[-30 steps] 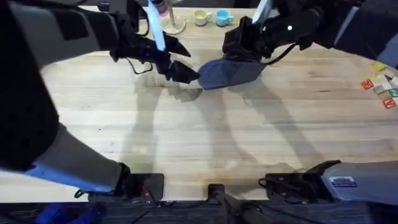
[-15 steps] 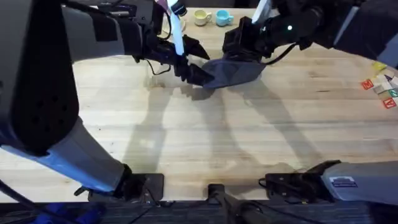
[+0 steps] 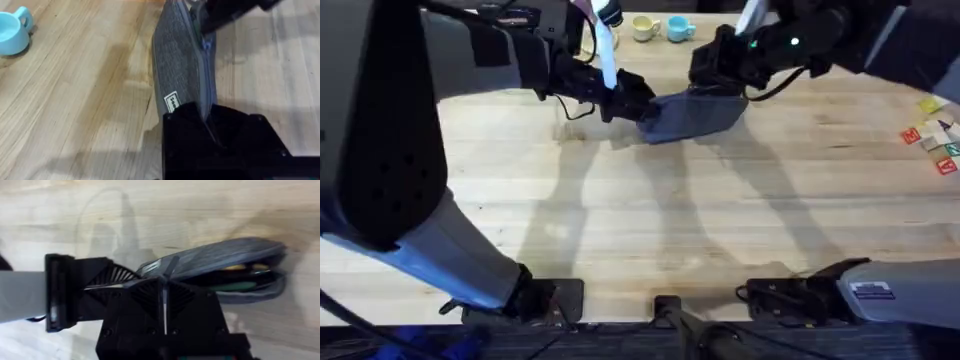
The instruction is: Unzip the bag, pick up the pens from the table one at a time and place them inside, then zip the bag closed.
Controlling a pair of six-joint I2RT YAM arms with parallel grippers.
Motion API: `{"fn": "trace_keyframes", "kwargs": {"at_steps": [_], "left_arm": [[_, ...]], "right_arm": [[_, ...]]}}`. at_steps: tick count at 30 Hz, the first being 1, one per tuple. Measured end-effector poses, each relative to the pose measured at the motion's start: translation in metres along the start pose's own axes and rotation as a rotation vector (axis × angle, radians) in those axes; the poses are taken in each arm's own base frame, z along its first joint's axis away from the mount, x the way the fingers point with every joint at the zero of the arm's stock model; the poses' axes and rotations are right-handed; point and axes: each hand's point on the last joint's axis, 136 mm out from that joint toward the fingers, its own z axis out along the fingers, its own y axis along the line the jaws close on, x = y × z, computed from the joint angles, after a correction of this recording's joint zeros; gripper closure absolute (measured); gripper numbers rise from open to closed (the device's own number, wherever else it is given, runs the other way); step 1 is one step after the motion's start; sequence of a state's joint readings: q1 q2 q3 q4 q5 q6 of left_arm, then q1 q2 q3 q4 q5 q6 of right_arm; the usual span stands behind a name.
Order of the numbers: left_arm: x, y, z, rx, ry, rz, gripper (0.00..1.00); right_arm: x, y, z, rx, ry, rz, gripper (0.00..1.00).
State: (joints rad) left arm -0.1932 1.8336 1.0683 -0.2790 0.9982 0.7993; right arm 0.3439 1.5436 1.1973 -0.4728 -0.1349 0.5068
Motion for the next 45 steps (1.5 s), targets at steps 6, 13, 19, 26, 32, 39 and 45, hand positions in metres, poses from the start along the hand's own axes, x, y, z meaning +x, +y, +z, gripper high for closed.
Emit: {"fn": "trace_keyframes", "kwargs": {"at_steps": [6,13,19,26,32,39,45], "left_arm": [[0.0,0.0,0.0,-0.001,-0.001,0.001,0.96],[-0.001,-0.002,0.002,0.005,0.0,0.005,0.959],[-0.001,-0.002,0.002,0.006,0.001,0.005,0.958],[0.0,-0.001,0.002,0.002,0.007,0.002,0.958],[0.0,-0.002,0.003,0.003,0.008,0.003,0.958],[0.001,-0.002,0.003,0.002,0.011,0.003,0.958],[0.002,-0.001,0.003,-0.003,0.018,0.0,0.958]], "right_arm": [[-0.017,-0.032,-0.006,0.044,-0.028,-0.002,0.969],[-0.032,-0.074,-0.015,0.097,-0.051,0.023,0.97],[-0.037,-0.102,-0.019,0.15,-0.056,0.048,0.97],[-0.031,-0.142,-0.001,0.231,-0.006,0.109,0.97],[-0.014,-0.173,0.026,0.271,0.081,0.171,0.97],[-0.009,-0.18,0.036,0.273,0.108,0.188,0.97],[-0.035,-0.169,0.002,0.282,-0.007,0.163,0.525]]}}
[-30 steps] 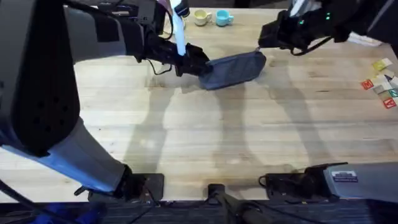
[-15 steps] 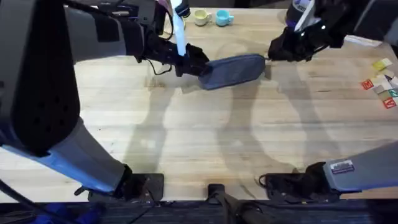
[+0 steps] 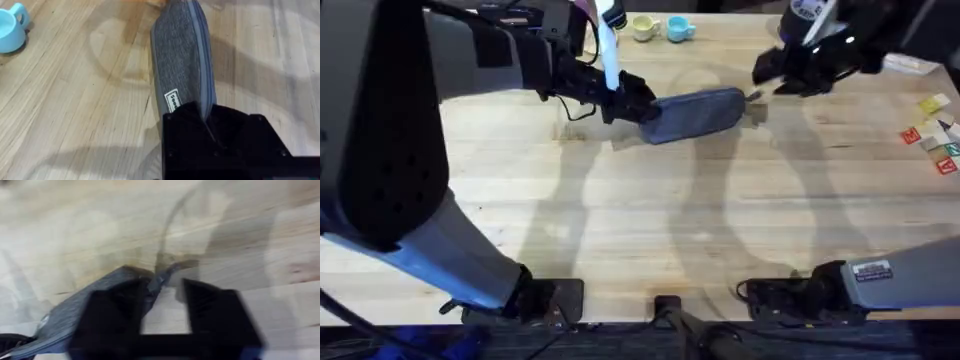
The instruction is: Unzip the bag, pick up the pens from the table one at a time and place them inside, then zip the bag closed.
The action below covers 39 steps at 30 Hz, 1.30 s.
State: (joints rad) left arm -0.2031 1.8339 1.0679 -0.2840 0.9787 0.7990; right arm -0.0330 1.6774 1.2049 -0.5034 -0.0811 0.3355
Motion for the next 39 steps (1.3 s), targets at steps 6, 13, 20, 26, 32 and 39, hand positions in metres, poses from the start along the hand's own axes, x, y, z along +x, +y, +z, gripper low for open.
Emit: {"fn": "trace_keyframes", "kwargs": {"at_steps": [6,13,20,26,32,39], "left_arm": [[0.0,0.0,0.0,-0.001,0.001,0.0,0.958],[0.0,0.0,0.0,-0.002,0.002,0.0,0.958],[0.001,0.002,-0.002,-0.005,-0.001,-0.003,0.205],[0.002,0.001,-0.003,-0.003,0.002,-0.017,0.008],[0.003,0.002,-0.003,-0.007,0.007,-0.017,0.008],[0.001,0.001,-0.009,-0.038,0.037,-0.029,0.005]], "right_arm": [[-0.025,0.012,-0.05,-0.023,-0.146,-0.024,0.006],[-0.035,0.024,-0.09,-0.058,-0.246,-0.042,0.005],[-0.035,0.025,-0.097,-0.062,-0.258,-0.042,0.005],[-0.035,0.024,-0.097,-0.061,-0.255,-0.042,0.005],[-0.033,0.024,-0.097,-0.059,-0.249,-0.047,0.004],[-0.016,0.029,-0.098,-0.086,-0.185,-0.164,0.004]]}}
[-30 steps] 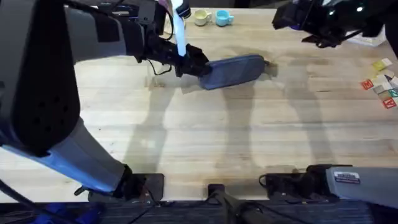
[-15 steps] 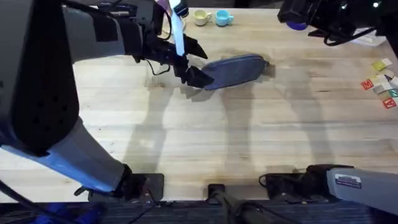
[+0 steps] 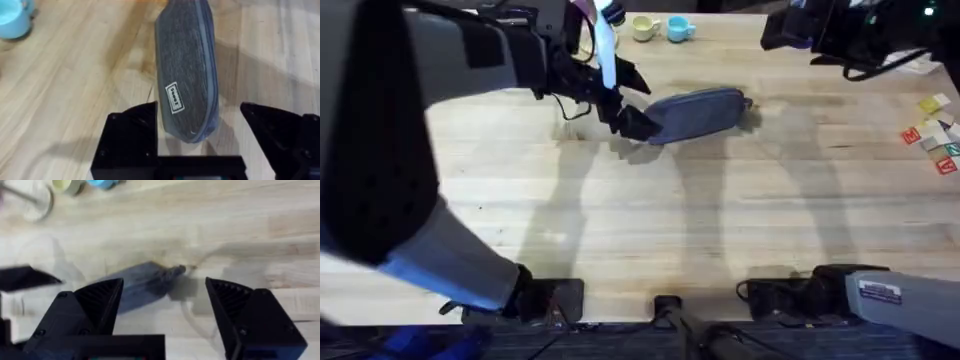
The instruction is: Unzip the bag, pick up the pens from the table one at a time and place them inside, then zip the bag closed.
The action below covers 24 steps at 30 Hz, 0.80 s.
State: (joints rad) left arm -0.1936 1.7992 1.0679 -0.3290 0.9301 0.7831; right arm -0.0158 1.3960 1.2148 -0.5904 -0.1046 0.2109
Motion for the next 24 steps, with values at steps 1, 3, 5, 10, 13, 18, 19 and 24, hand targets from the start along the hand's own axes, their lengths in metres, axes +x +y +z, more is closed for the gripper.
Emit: {"fn": "trace_keyframes", "kwargs": {"at_steps": [1,3,5,10,13,18,19,24], "left_arm": [[-0.003,0.0,-0.005,-0.021,0.013,-0.001,0.006],[-0.01,-0.003,-0.017,-0.066,0.042,-0.005,0.007],[-0.021,-0.009,-0.035,-0.118,0.073,-0.007,0.006],[-0.053,-0.031,-0.089,-0.275,0.137,-0.013,0.008],[-0.063,-0.047,-0.12,-0.368,0.166,-0.041,0.008],[-0.067,-0.079,-0.168,-0.517,0.214,-0.096,0.007],[-0.067,-0.086,-0.176,-0.542,0.222,-0.101,0.007],[-0.053,-0.131,-0.228,-0.717,0.265,-0.114,0.008]], "right_arm": [[0.003,0.001,-0.004,-0.005,0.007,-0.014,0.005],[0.006,0.003,-0.014,-0.013,0.011,-0.041,0.005],[0.01,0.005,-0.026,-0.019,0.013,-0.065,0.005],[0.025,0.01,-0.057,-0.036,0.023,-0.11,0.005],[0.038,0.01,-0.074,-0.038,0.042,-0.125,0.005],[0.057,0.011,-0.105,-0.04,0.049,-0.157,0.004],[0.058,0.011,-0.11,-0.041,0.041,-0.165,0.004],[0.065,0.015,-0.146,-0.05,-0.043,-0.246,0.004]]}}
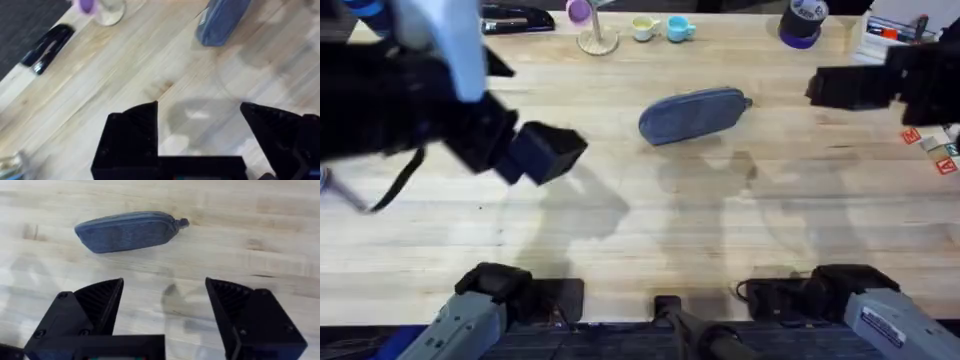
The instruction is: Unzip the bag, pick up the pens from the table one at a time and place them inside, then zip the bag closed.
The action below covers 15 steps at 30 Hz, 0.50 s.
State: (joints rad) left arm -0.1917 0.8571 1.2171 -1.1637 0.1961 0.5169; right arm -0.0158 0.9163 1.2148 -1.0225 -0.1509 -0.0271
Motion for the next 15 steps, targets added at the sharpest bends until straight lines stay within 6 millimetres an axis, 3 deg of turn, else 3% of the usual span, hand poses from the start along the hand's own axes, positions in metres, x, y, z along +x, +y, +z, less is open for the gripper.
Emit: {"fn": "trace_keyframes", "kwargs": {"at_steps": [7,15], "left_arm": [[0.001,0.018,-0.031,-0.175,-0.07,-0.155,0.008],[0.012,0.024,-0.032,-0.216,-0.027,-0.242,0.008]], "right_arm": [[-0.001,0.002,-0.011,0.002,-0.036,-0.058,0.004],[-0.001,0.002,-0.009,0.002,-0.029,-0.062,0.004]]}}
